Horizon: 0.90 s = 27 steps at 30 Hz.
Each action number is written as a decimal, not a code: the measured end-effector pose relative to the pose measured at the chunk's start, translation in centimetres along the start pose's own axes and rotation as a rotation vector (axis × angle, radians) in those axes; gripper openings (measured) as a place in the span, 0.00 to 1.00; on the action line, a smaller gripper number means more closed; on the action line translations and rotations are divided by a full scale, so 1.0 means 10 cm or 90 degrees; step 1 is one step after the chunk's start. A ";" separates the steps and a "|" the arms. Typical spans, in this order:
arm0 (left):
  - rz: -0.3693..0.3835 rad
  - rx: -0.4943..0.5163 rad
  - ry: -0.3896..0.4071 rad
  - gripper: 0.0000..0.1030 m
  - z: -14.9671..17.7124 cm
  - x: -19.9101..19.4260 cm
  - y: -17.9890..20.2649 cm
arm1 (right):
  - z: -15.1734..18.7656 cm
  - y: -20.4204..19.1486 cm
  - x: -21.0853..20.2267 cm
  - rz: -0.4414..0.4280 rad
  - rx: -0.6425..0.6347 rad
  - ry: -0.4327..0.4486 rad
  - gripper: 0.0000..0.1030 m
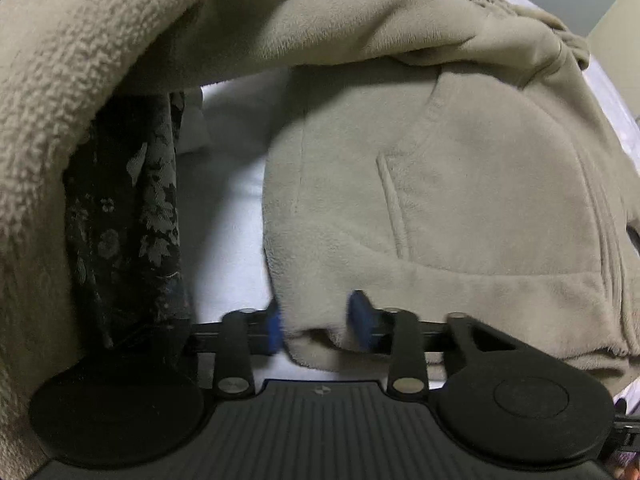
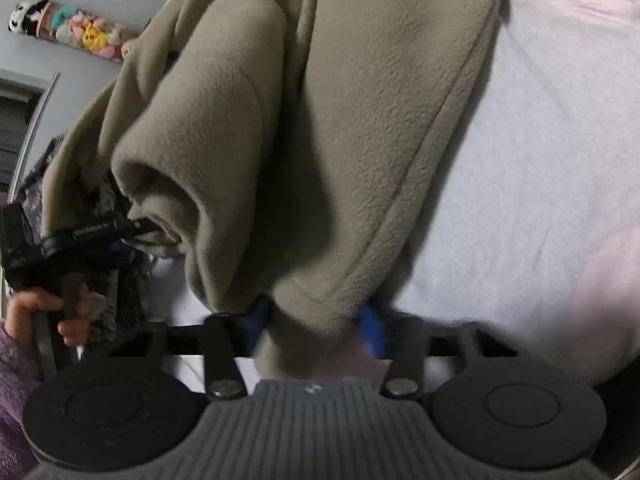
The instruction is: Fold clothes
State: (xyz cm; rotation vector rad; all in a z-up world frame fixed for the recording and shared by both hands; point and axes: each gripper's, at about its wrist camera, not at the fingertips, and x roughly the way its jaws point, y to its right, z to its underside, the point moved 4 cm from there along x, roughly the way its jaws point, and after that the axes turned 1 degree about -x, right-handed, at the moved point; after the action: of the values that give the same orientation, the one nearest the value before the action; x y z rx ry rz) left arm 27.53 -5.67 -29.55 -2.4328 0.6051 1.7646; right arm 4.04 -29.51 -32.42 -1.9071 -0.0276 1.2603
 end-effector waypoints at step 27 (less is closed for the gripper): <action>0.199 0.123 0.182 0.10 0.80 -2.51 1.12 | -0.39 0.78 -3.80 -0.045 -0.002 0.335 0.18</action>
State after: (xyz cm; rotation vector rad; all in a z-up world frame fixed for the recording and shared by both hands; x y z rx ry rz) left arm 9.84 -6.88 -7.07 -2.5783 1.1821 1.3685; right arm -14.92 -53.49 -8.19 -2.1646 0.1757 0.6831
